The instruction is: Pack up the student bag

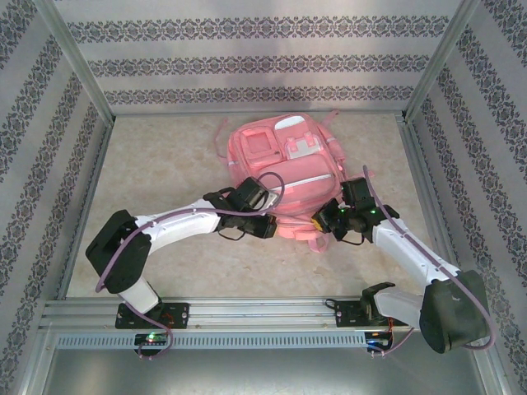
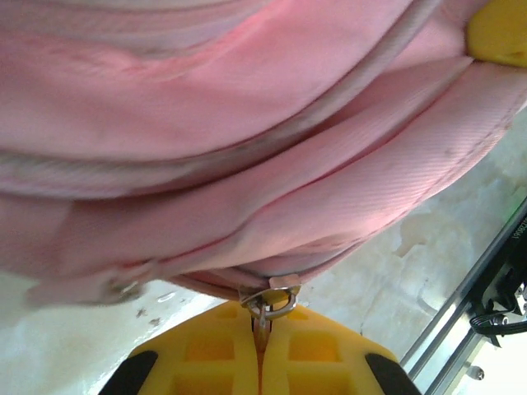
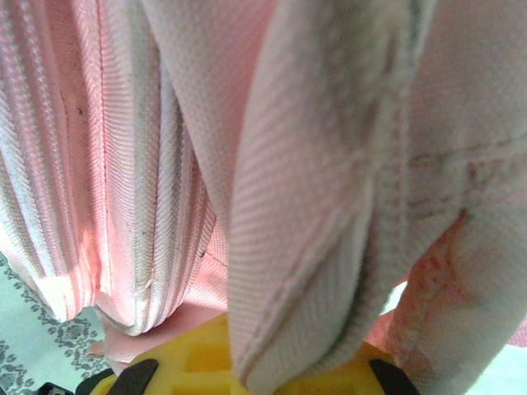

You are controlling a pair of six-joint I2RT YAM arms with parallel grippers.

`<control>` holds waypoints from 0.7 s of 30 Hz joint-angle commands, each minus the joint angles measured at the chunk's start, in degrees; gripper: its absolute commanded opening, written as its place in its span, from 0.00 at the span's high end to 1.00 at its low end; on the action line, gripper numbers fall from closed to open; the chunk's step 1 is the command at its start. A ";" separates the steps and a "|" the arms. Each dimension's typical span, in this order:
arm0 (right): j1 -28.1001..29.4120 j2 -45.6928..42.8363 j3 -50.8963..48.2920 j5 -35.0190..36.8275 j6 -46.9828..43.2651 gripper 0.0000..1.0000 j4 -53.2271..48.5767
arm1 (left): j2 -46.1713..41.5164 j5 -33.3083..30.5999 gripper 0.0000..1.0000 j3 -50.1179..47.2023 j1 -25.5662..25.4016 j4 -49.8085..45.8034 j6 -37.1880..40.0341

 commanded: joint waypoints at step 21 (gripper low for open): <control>0.55 -9.05 5.05 6.43 2.20 0.61 -15.66 | 8.18 6.41 1.00 15.64 -8.90 -4.89 3.18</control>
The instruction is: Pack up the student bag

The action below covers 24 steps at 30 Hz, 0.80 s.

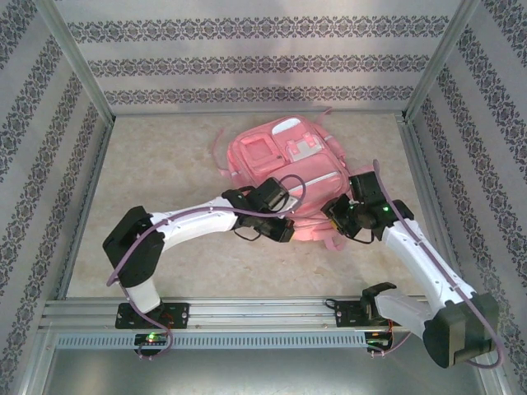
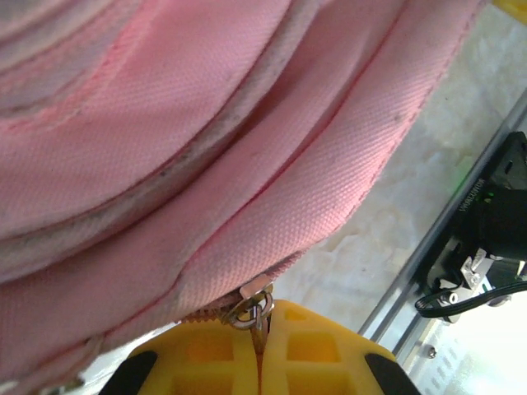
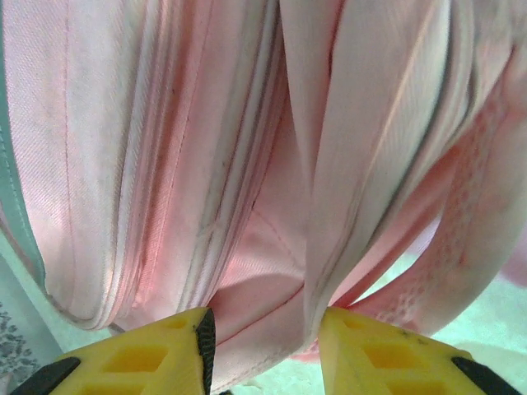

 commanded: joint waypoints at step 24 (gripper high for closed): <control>2.82 -2.42 -6.77 -4.98 15.28 0.56 11.86 | 4.17 4.08 1.00 8.27 -4.65 0.34 2.91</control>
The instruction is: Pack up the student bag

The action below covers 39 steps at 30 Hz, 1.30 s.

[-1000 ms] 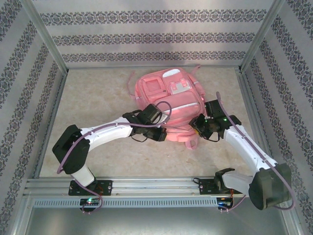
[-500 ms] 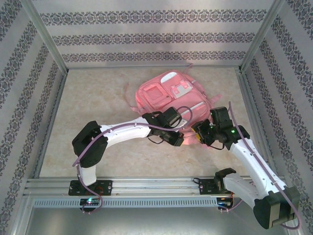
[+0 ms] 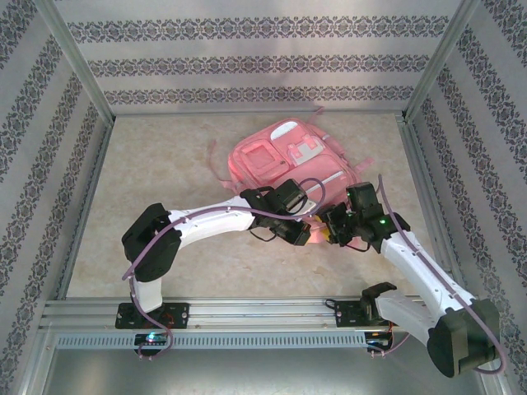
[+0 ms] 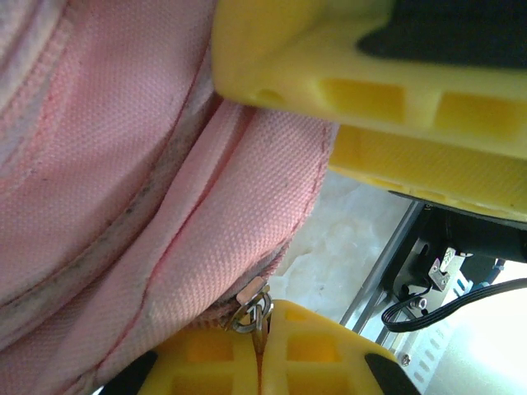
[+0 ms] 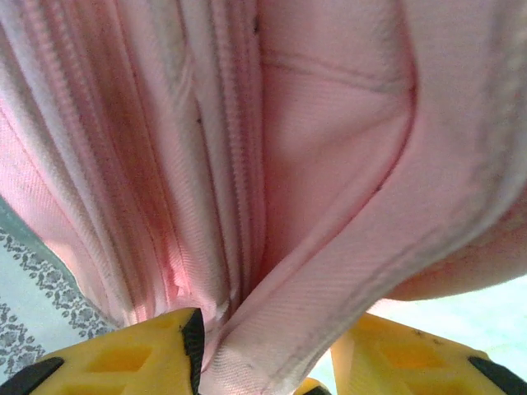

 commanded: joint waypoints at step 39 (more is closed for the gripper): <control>-1.33 0.59 1.16 2.41 -9.50 0.58 -3.08 | -12.41 -2.18 1.00 -16.22 9.35 6.09 -1.66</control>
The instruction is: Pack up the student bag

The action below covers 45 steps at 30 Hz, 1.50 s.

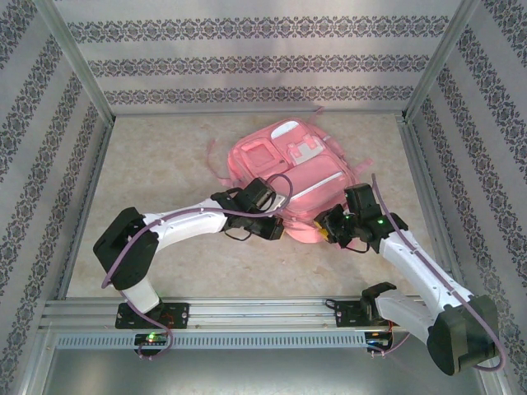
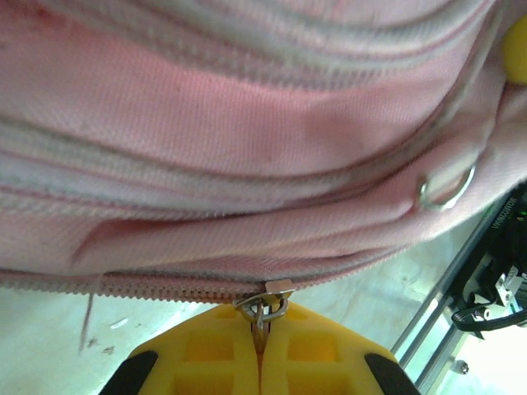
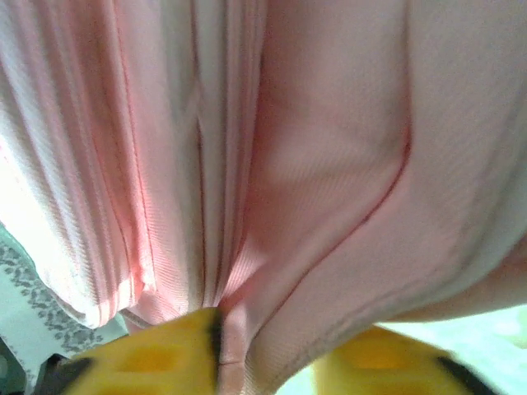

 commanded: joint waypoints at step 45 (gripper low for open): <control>-0.07 -7.26 -8.00 1.86 8.58 1.00 1.72 | -0.54 -5.95 1.00 3.04 -1.95 -3.98 1.81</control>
